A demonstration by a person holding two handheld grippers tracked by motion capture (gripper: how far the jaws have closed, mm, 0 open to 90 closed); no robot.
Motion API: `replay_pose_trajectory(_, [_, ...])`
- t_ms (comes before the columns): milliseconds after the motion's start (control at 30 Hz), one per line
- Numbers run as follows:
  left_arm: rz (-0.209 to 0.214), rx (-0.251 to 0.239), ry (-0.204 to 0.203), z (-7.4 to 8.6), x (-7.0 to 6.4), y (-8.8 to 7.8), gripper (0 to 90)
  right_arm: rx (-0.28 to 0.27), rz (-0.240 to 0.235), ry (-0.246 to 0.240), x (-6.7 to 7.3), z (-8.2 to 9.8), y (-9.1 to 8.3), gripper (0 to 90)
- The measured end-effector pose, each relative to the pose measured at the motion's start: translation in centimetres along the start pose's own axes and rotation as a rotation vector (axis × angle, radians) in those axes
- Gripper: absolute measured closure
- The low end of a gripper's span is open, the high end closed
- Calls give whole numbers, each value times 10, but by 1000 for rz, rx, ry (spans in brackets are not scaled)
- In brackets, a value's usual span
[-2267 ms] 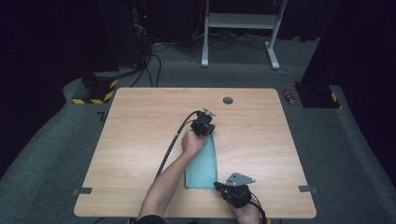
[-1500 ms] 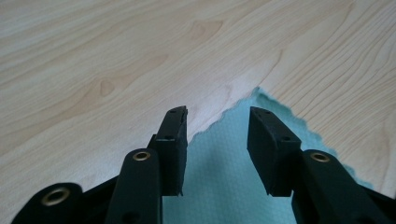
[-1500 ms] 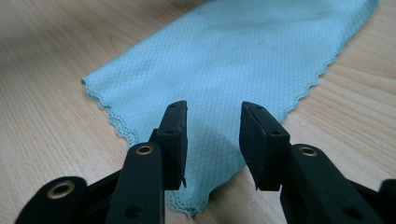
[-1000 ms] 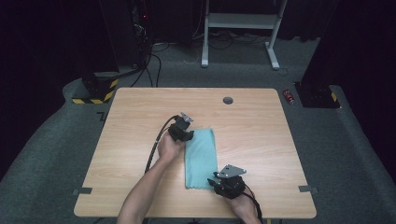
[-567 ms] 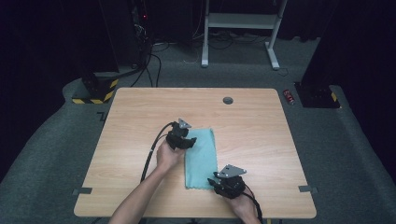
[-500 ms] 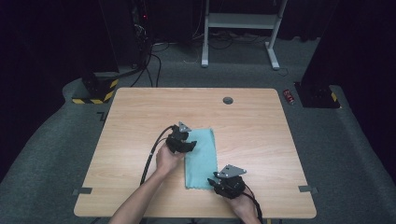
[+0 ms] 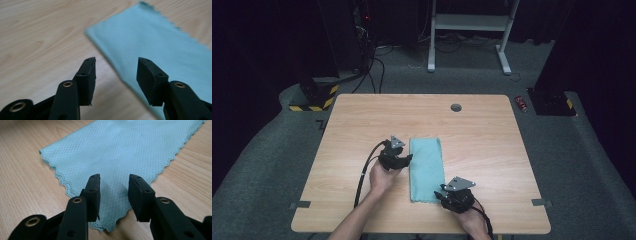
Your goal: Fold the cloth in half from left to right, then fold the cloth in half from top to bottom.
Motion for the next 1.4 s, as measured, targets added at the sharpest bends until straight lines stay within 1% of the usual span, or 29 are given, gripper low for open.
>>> replay_pose_trajectory(33, [22, 3, 4, 2, -6, -2, 486, -1, 0, -4, 0, 0, 0, 620])
replay_pose_trajectory(67, [45, 6, 18, 5, -13, -4, 480, -1, 0, -4, 0, 0, 0, 620])
replay_pose_trajectory(100, [55, 12, 36, 8, -19, -6, 477, -1, 0, -4, 0, 0, 0, 620])
replay_pose_trajectory(167, [73, 24, 50, 14, -29, -7, 468, 0, 2, -4, 0, 0, 0, 620])
replay_pose_trajectory(267, [85, 34, 59, 23, -38, -11, 455, 0, 3, -4, 0, 0, 0, 621])
replay_pose_trajectory(333, [77, 41, 66, 27, -40, -13, 450, 0, 2, -3, 0, 0, 0, 620])
replay_pose_trajectory(400, [73, 35, 68, 32, -43, -16, 446, 0, 0, 0, 0, 0, 0, 620])
replay_pose_trajectory(433, [60, 36, 77, 34, -43, -17, 445, -1, 1, -4, 0, 0, 0, 620])
replay_pose_trajectory(533, [50, 42, 74, 44, -43, -18, 443, -3, 8, -6, 1, 0, 0, 619])
replay_pose_trajectory(567, [37, 33, 83, 47, -43, -19, 437, -3, 8, -6, 1, 0, 0, 617])
replay_pose_trajectory(633, [35, 21, 71, 51, -43, -22, 432, -2, 4, -8, 1, 0, 0, 614])
replay_pose_trajectory(667, [28, 12, 71, 53, -43, -23, 431, -2, 5, -11, 1, 0, 0, 613])
replay_pose_trajectory(733, [21, -20, 72, 57, -43, -24, 424, -1, 6, -11, 1, 0, 0, 612])
replay_pose_trajectory(767, [16, -36, 64, 60, -43, -25, 416, 1, 7, -10, 1, 0, 0, 612])
replay_pose_trajectory(800, [8, -34, 64, 61, -43, -26, 406, 2, 7, -10, 1, 0, 0, 611])
replay_pose_trajectory(933, [0, -30, 49, 63, -43, -28, 368, 0, 3, -11, 1, 0, 0, 595])
replay_pose_trajectory(967, [-7, -30, 54, 63, -42, -28, 359, 1, -6, -8, 1, 0, 0, 581])
replay_pose_trajectory(1000, [-7, -29, 50, 63, -42, -28, 355, 0, -15, 9, 0, 0, 0, 577])
replay_pose_trajectory(1033, [-6, -29, 44, 64, -43, -29, 352, -10, -46, 47, -2, 0, -1, 581])
replay_pose_trajectory(1067, [-3, -29, 43, 64, -43, -29, 351, -23, -59, 65, -4, 0, -2, 581])
replay_pose_trajectory(1133, [9, -32, 39, 64, -42, -29, 349, -65, -72, 106, -10, -2, -8, 583])
replay_pose_trajectory(1200, [19, -35, 30, 64, -41, -30, 349, -76, -78, 134, -16, -5, -12, 579])
replay_pose_trajectory(1300, [38, -41, 8, 63, -39, -29, 355, -60, -52, 130, -26, -9, -14, 575])
replay_pose_trajectory(1400, [20, -37, 21, 62, -36, -28, 352, -53, -52, 135, -34, -12, -13, 561])
Point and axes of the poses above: each handheld gripper's, and its own axes: y roughly forward along the jaws, z roughly out of its underside, x roughly to its left, the point moved 3 cm from there along y, roughly forward along the jaws, and after that the axes turned 2 degrees about y, right-handed, at the moved point
